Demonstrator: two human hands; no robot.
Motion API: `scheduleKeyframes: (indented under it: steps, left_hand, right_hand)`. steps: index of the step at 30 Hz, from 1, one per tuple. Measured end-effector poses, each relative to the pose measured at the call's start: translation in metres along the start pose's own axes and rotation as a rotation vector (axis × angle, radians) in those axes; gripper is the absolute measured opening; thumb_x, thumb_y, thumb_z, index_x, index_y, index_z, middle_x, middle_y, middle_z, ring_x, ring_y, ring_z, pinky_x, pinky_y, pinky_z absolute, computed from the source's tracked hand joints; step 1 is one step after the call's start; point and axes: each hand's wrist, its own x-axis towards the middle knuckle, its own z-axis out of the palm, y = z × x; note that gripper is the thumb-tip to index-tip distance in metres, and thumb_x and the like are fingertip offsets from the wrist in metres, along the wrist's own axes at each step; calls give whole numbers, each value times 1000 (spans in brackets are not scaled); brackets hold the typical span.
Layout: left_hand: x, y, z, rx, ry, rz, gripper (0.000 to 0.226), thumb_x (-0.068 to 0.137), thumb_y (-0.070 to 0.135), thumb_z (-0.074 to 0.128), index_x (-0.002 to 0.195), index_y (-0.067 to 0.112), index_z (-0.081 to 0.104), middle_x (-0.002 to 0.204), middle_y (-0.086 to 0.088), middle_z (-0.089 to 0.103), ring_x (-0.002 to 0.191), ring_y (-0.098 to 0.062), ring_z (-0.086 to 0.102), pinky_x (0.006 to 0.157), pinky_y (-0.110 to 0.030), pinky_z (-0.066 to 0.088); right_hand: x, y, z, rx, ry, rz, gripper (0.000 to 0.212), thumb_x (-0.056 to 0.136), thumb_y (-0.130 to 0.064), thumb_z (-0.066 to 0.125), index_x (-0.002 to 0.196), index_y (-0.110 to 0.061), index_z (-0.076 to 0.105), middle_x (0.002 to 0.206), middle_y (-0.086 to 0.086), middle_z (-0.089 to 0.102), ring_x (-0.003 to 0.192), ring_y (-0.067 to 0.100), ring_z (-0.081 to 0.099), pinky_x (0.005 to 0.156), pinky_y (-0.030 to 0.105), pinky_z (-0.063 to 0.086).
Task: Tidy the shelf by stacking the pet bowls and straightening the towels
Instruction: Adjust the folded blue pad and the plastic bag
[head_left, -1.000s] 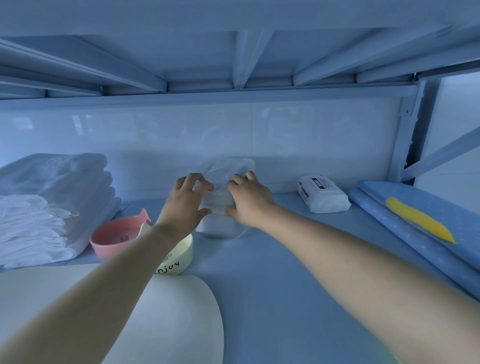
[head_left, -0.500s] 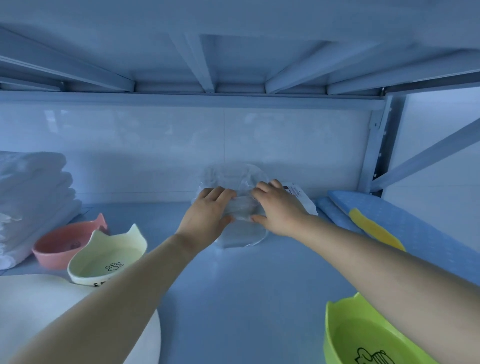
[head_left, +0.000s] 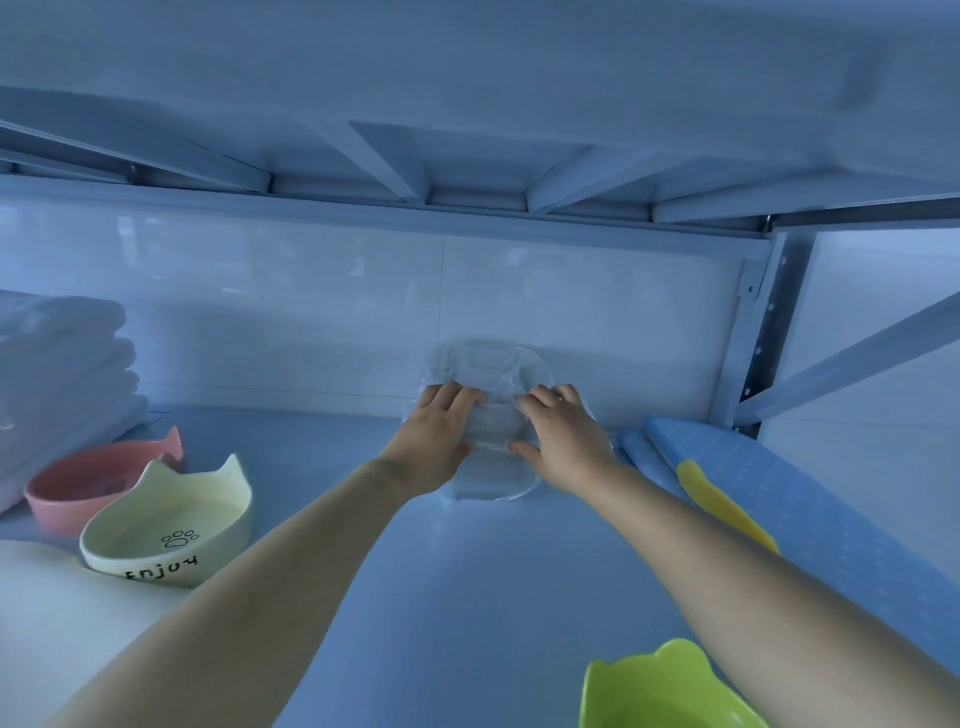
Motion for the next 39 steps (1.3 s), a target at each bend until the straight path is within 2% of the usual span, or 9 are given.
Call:
scheduleKeyframes:
  steps: [7, 14, 16, 20, 23, 26, 31, 36, 39]
  left_hand:
    - [6, -1, 12, -13, 85, -2, 45, 83, 13, 62, 124, 16, 43, 121, 0, 44, 117, -19, 33, 94, -27, 36]
    - [-1, 6, 16, 56, 128, -31, 48, 85, 13, 60, 128, 15, 40, 128, 0, 41, 127, -20, 30, 94, -36, 43]
    - [-8, 9, 18, 152, 93, -46, 59, 85, 17, 59, 137, 16, 30, 141, -2, 31, 136, -21, 19, 103, -37, 37]
    - [-26, 11, 18, 231, 3, -112, 83, 89, 27, 54, 146, 32, -5, 155, -1, -12, 143, -21, -10, 116, -43, 14]
    - [-34, 22, 6, 198, 40, -100, 84, 88, 28, 55, 144, 42, -6, 155, 1, -17, 143, -21, -12, 115, -45, 15]
    - [-45, 38, -3, 136, 102, -61, 83, 85, 27, 57, 143, 46, 0, 155, 3, -11, 143, -21, -8, 113, -41, 16]
    - [-73, 61, -13, 32, 30, -51, 49, 86, 34, 58, 133, 36, 42, 150, 1, 16, 139, -21, 13, 106, -34, 30]
    - [-102, 90, -27, -210, -29, -48, 24, 87, 30, 60, 111, 32, 60, 121, 12, 50, 112, -4, 47, 83, 2, 27]
    - [-128, 111, -34, -347, -89, -74, 16, 86, 34, 58, 100, 41, 60, 109, 19, 57, 99, 4, 52, 76, -6, 37]
  right_hand:
    - [5, 12, 3, 15, -10, -10, 45, 84, -38, 62, 123, -19, 48, 117, -7, 48, 115, 20, 33, 81, 34, 45]
    - [4, 13, 8, 7, 8, -16, 49, 85, -37, 60, 127, -18, 43, 121, -5, 45, 118, 21, 30, 85, 36, 46]
    - [0, 11, 9, -7, -13, -6, 51, 87, -35, 59, 130, -17, 37, 127, -3, 40, 123, 21, 27, 88, 37, 46]
    - [-14, 17, 1, 71, -5, -94, 61, 89, -29, 56, 142, -22, 25, 147, -5, 23, 132, 18, 26, 95, 39, 44]
    - [-25, 23, -13, 120, 8, -158, 66, 88, -30, 57, 144, -23, 23, 151, -6, 19, 135, 18, 28, 100, 36, 40]
    - [-33, 26, -25, 166, 51, -178, 68, 87, -32, 60, 143, -17, 25, 149, -4, 23, 133, 19, 33, 102, 33, 37]
    - [-60, 24, -39, 262, 29, -197, 65, 87, -30, 60, 142, -14, 30, 146, -4, 30, 124, 17, 42, 98, 26, 38]
    - [-97, 8, -56, 339, -65, -238, 53, 86, -31, 62, 134, -20, 44, 136, -10, 41, 122, 9, 43, 95, 27, 43]
    - [-125, -7, -65, 397, -100, -224, 45, 85, -30, 64, 128, -25, 50, 126, -13, 47, 112, -2, 44, 87, 9, 37]
